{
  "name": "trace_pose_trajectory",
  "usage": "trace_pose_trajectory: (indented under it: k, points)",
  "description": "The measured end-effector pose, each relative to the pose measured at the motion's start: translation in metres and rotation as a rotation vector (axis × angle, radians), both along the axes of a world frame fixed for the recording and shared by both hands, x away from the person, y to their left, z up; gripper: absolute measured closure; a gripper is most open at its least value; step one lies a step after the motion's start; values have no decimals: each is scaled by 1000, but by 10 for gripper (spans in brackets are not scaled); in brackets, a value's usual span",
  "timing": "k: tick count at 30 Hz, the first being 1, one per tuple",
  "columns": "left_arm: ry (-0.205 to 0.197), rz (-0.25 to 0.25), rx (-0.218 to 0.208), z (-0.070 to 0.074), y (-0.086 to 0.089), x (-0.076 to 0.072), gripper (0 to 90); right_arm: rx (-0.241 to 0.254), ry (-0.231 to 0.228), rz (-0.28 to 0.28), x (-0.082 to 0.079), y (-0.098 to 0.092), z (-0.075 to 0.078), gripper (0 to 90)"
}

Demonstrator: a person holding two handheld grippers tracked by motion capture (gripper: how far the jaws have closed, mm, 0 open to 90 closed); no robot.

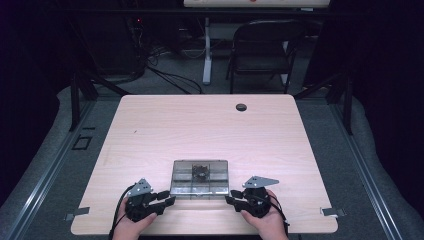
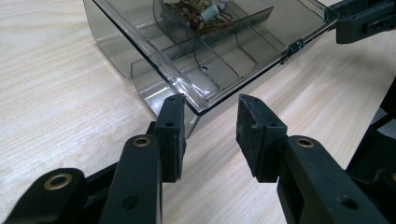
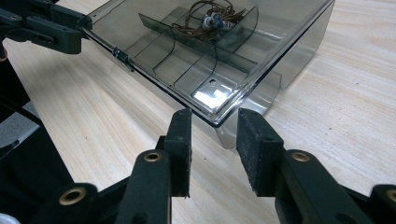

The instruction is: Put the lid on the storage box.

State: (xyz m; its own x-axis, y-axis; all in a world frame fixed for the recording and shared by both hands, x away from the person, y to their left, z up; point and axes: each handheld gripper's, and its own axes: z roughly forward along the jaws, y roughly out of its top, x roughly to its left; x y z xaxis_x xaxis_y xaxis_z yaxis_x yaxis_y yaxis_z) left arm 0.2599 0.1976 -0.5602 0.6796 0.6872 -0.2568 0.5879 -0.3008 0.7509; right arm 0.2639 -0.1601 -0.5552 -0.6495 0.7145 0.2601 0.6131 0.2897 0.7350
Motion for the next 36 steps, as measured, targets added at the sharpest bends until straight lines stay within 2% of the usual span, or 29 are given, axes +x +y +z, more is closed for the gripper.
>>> trace_pose_trajectory:
  k: [1, 20, 22, 28, 34, 36]
  points:
    - [-1, -2, 5, 1, 1, -1, 619, 16, -2, -10, 0, 0, 0, 658]
    - [1, 35, -38, 8, 15, 2, 567, 45, -20, -25, -1, -14, 9, 598]
    - [2, 31, -33, 9, 17, 2, 562, 56, -23, -39, -1, -15, 9, 588]
    - [1, 61, -44, 10, 24, 5, 551, 54, -25, -64, 1, -22, 10, 559]
    - [6, 92, -39, 9, 35, 11, 548, 40, -48, -102, 4, -31, 10, 520]
    - [7, 103, -38, 9, 37, 12, 547, 50, -52, -120, 5, -33, 9, 513]
